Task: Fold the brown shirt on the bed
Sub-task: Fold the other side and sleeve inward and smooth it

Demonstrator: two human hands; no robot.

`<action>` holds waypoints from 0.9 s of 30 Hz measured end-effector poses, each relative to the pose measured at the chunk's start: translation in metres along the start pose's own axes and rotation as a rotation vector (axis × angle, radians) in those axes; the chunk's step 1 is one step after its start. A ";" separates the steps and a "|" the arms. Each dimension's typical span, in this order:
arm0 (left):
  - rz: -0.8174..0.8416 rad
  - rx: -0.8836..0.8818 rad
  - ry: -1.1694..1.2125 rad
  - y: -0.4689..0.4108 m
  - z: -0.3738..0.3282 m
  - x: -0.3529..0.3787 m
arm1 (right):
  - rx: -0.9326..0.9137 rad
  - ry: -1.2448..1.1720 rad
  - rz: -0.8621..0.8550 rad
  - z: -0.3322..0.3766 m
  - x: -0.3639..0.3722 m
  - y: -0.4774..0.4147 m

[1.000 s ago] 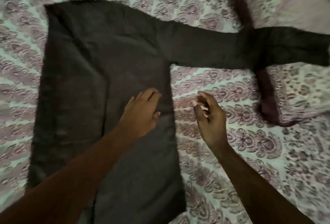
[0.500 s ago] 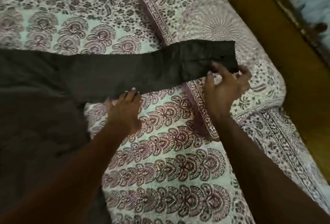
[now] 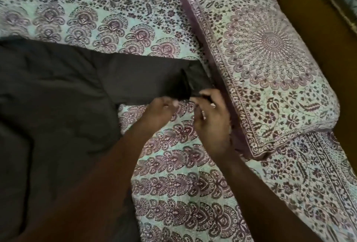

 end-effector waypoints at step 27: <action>-0.752 -0.066 0.070 0.175 0.221 -0.600 | 1.374 -1.079 -0.070 0.258 0.261 0.038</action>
Point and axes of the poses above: each hand's wrist, its own y-axis away from the middle knuckle, its own x-axis out of the palm, z = x × y, the point moved 8 cm from there along -y, towards the middle knuckle, and after that the axes turned 5 degrees about y, right-handed, at the moved point
